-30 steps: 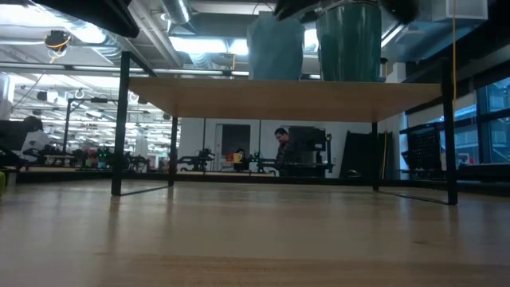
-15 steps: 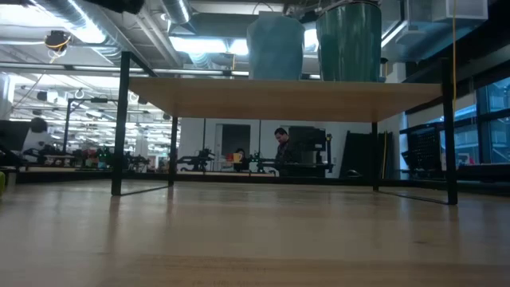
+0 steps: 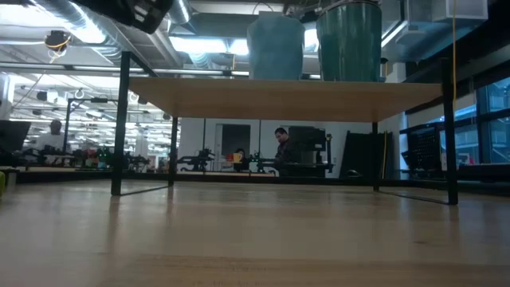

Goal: Stack small to large cups/mugs on shelf
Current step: Put the transparent mug on the shelf

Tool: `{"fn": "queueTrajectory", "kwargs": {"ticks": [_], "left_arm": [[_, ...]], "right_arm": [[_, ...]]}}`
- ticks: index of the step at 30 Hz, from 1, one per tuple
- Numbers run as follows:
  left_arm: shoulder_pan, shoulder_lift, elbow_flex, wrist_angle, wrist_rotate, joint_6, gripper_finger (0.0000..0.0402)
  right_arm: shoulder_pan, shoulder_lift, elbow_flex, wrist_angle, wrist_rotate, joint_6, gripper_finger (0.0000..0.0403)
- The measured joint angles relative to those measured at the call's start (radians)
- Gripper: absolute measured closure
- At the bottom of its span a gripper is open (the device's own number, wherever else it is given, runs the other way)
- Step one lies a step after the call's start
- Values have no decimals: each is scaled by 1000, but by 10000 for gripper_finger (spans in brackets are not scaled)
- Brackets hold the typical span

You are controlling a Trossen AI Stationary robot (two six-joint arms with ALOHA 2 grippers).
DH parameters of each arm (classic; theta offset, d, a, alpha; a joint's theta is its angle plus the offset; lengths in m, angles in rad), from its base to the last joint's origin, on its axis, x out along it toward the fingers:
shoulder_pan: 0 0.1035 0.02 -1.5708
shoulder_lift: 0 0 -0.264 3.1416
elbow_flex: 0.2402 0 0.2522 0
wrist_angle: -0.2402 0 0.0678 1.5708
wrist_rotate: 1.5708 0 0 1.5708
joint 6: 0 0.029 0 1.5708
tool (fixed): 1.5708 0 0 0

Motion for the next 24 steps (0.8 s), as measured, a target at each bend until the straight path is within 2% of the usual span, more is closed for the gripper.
{"fn": "queueTrajectory", "kwargs": {"ticks": [3,6,13,16,20,24], "left_arm": [[16,0,0,2,1,0,363],[27,0,0,1,14,1,363],[38,0,0,-2,14,18,363],[38,0,0,-2,14,17,363],[35,0,0,-2,14,-7,363],[35,0,0,-11,14,-41,363]], "right_arm": [[62,1,-68,-1,-117,128,380],[114,1,-102,33,-176,225,379],[181,1,-178,214,-138,413,375],[202,1,-219,260,-68,464,354],[208,0,-277,254,-39,444,307],[206,0,-329,155,-32,364,271]]}}
